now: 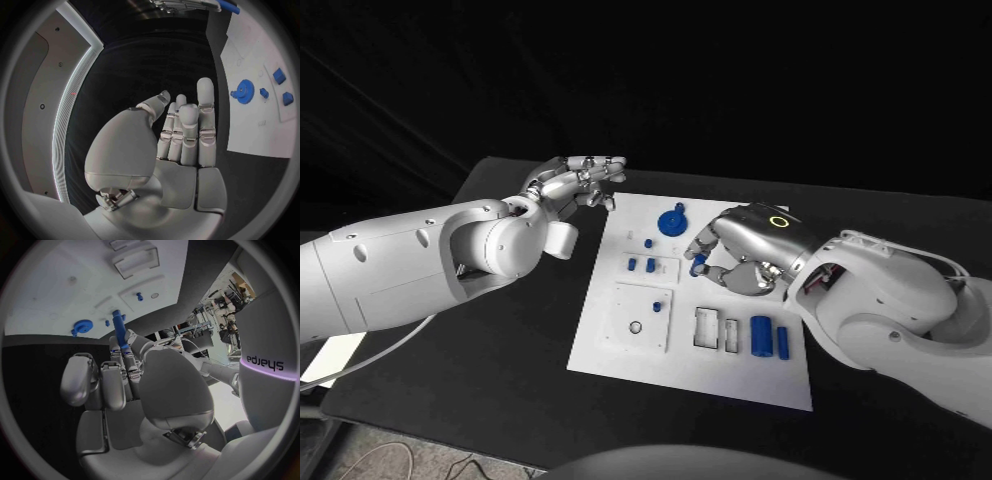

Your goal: Assemble the parts on the task board

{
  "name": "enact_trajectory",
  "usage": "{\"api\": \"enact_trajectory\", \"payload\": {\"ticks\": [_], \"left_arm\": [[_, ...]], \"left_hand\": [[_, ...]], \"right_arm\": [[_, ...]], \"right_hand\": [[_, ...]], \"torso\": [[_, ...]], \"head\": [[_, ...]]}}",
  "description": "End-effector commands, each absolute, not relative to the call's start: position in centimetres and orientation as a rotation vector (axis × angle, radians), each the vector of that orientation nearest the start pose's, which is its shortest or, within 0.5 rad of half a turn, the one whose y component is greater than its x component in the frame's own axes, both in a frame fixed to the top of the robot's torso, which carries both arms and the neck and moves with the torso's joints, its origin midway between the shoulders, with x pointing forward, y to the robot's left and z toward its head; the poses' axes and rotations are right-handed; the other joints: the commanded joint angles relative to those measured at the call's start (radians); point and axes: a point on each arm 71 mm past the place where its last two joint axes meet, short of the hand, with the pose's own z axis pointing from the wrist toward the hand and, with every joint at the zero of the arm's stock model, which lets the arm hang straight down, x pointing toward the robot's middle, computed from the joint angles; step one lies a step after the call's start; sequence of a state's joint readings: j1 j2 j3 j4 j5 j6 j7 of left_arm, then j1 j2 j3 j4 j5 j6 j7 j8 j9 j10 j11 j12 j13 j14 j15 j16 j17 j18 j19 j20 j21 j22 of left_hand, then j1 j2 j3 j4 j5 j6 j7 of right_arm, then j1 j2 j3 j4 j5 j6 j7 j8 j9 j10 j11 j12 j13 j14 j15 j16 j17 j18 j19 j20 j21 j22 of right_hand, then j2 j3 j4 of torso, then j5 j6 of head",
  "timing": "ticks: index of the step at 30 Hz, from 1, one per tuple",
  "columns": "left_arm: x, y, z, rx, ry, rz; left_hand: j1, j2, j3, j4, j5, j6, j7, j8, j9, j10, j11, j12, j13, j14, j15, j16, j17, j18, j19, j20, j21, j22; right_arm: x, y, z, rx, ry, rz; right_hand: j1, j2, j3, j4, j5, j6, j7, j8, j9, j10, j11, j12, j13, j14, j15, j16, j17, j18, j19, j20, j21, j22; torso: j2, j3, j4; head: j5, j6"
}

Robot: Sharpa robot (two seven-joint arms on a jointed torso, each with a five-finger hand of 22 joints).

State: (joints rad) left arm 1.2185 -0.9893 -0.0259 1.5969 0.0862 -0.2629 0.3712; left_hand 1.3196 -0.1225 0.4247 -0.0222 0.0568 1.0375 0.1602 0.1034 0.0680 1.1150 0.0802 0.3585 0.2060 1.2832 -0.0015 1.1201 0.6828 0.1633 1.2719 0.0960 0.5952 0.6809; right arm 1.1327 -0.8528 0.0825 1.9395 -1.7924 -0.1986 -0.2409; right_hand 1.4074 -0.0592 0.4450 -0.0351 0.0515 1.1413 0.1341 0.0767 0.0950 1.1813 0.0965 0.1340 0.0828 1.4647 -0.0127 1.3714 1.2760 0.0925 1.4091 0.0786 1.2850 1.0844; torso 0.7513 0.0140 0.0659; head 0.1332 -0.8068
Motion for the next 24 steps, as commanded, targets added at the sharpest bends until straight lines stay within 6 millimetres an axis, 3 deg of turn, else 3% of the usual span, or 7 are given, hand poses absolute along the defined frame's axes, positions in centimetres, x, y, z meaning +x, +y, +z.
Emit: {"api": "enact_trajectory", "payload": {"ticks": [1,5,9,16,24], "left_arm": [[47.8,25.6,-16.0,-1.215,1.367,-1.576],[47.9,25.5,-16.0,-1.213,1.369,-1.581],[47.9,25.3,-16.0,-1.212,1.371,-1.585],[47.9,25.0,-16.0,-1.21,1.375,-1.592],[48.0,24.7,-16.0,-1.209,1.378,-1.598]], "left_hand": [[0.0,0.01,0.001,-0.004,-0.003,-0.007,-0.002,-0.004,-0.001,-0.007,-0.002,0.006,0.001,-0.006,-0.001,-0.006,-0.001,0.018,0.007,-0.001,-0.007,-0.002],[0.001,0.011,0.002,-0.005,-0.003,-0.007,-0.002,-0.004,-0.001,-0.008,-0.002,0.008,0.001,-0.007,-0.001,-0.006,-0.002,0.018,0.007,0.0,-0.007,-0.002],[0.001,0.011,0.002,-0.005,-0.003,-0.007,-0.002,-0.004,-0.001,-0.008,-0.002,0.008,0.001,-0.007,-0.001,-0.006,-0.002,0.018,0.007,0.0,-0.007,-0.002],[0.001,0.011,0.002,-0.005,-0.003,-0.007,-0.002,-0.004,-0.001,-0.008,-0.002,0.008,0.001,-0.007,-0.001,-0.006,-0.002,0.018,0.007,0.0,-0.007,-0.002],[0.001,0.011,0.002,-0.005,-0.003,-0.007,-0.002,-0.004,-0.001,-0.008,-0.002,0.008,0.001,-0.007,-0.001,-0.006,-0.002,0.018,0.007,0.0,-0.007,-0.002]], "right_arm": [[38.2,-8.3,-13.1,-0.532,1.494,0.847],[37.5,-6.2,-14.2,-0.55,1.503,0.91],[37.2,-4.6,-15.8,-0.557,1.525,0.951],[37.0,-3.2,-18.3,-0.558,1.566,0.982],[36.6,-2.1,-21.0,-0.55,1.622,1.015]], "right_hand": [[0.014,0.005,0.007,-0.001,0.004,0.006,0.001,0.005,0.001,0.039,-0.034,0.004,0.002,0.053,-0.009,0.003,0.0,0.0,0.005,-0.002,0.001,-0.001],[0.015,0.006,0.01,-0.003,0.005,0.006,0.001,0.004,0.001,0.039,-0.033,0.002,0.002,0.053,-0.008,0.003,0.0,0.001,0.005,-0.002,0.001,-0.002],[0.015,0.006,0.011,-0.004,0.005,0.006,0.002,0.003,0.001,0.039,-0.033,0.001,0.002,0.053,-0.008,0.002,-0.001,0.001,0.005,-0.002,0.0,-0.003],[0.015,0.006,0.013,-0.005,0.005,0.005,0.002,0.002,0.001,0.039,-0.033,0.0,0.002,0.052,-0.008,0.002,-0.002,0.001,0.004,-0.002,-0.001,-0.006],[0.015,0.007,0.017,-0.008,0.007,0.004,0.004,0.001,0.001,0.039,-0.032,-0.003,0.003,0.052,-0.008,0.002,-0.003,0.001,0.004,-0.002,-0.001,-0.006]], "torso": [[0.001,-0.0001,-0.0004],[0.002,0.0008,0.0014],[0.002,-0.0007,0.0018],[0.003,-0.0005,0.0031],[0.003,-0.0003,0.001]], "head": [[0.016,-0.003],[0.038,-0.01],[0.06,-0.018],[0.097,-0.037],[0.117,-0.044]]}}
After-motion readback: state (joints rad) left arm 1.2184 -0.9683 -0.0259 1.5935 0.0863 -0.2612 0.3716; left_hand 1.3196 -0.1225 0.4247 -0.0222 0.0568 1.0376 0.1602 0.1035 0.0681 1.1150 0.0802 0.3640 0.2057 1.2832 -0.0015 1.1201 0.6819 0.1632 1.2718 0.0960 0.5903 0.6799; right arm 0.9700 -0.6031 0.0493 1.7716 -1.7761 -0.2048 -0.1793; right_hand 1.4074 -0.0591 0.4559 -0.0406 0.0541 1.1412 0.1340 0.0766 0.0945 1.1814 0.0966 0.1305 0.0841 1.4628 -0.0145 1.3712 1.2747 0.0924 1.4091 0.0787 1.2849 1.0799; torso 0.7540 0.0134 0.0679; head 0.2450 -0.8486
